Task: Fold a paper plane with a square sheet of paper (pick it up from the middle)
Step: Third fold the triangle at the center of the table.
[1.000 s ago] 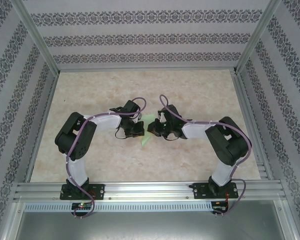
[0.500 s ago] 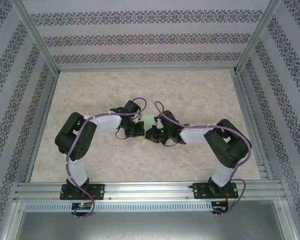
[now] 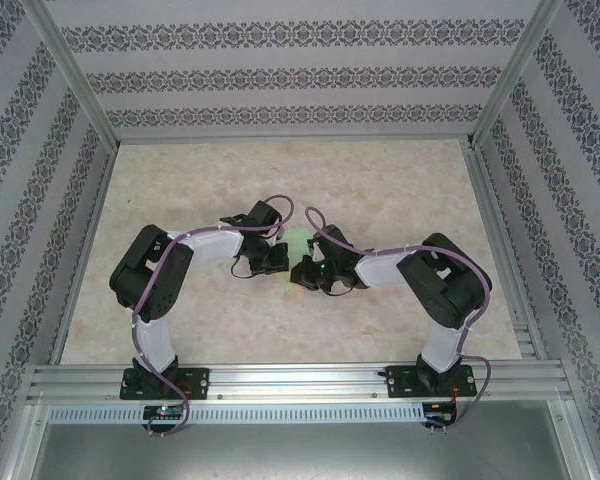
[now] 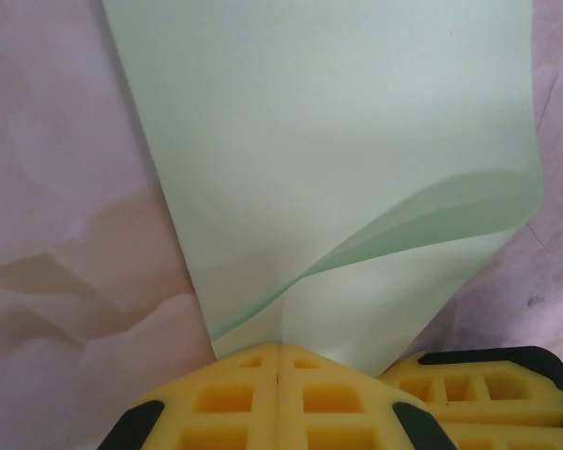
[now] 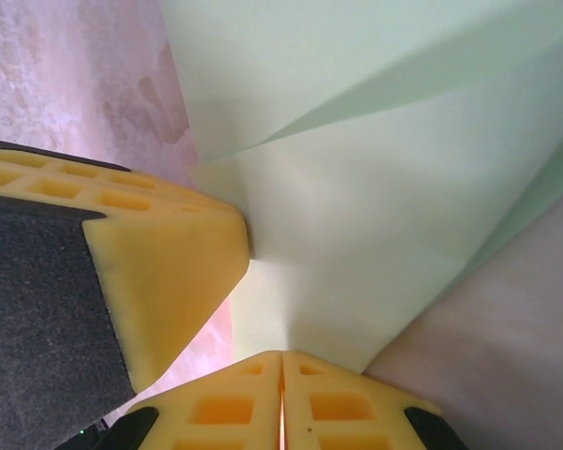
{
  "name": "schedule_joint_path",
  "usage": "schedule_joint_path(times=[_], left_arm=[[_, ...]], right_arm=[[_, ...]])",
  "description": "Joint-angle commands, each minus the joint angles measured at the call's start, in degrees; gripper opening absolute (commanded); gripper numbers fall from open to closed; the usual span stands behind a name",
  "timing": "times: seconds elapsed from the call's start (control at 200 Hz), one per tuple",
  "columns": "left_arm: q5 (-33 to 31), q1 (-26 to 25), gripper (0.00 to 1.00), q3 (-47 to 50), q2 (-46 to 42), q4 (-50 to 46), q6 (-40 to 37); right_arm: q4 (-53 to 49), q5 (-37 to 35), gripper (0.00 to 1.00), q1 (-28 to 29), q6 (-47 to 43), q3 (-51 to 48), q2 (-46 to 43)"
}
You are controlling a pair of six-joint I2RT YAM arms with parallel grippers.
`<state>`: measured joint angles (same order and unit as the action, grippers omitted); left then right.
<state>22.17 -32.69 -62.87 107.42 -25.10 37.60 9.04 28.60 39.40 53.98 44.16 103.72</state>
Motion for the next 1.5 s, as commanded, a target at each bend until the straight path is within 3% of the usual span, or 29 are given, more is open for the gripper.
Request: schedule_joint_path(times=[0.0,0.225,0.844,1.009,1.189,1.494], left_arm=[[-5.60,-0.18,0.00,1.24,-0.02,-1.53,-0.37],[-5.42,-0.10,0.00,0.92,-0.38,-1.55,-0.72],[-6.43,-0.14,0.00,1.96,-0.45,-1.27,0.54],[-6.31,-0.10,0.00,1.78,-0.49,-1.29,0.54],[-5.55,-0.11,0.00,1.43,-0.79,-1.26,-0.21],[-4.51,-0.10,0.00,0.56,-2.49,-0.67,-1.26]], right_arm=[[2.82,-0.30,0.09,0.74,-0.10,0.63,0.03],[1.89,-0.21,0.10,1.18,-1.24,-0.15,-3.87],[1.25,-0.44,0.09,4.81,0.45,0.49,2.15],[2.72,0.31,0.09,4.82,0.77,0.01,-0.47],[-2.58,-3.92,0.12,1.36,-1.84,-0.74,-9.06],[-12.80,-8.44,0.33,-7.88,-7.57,0.22,-12.34]])
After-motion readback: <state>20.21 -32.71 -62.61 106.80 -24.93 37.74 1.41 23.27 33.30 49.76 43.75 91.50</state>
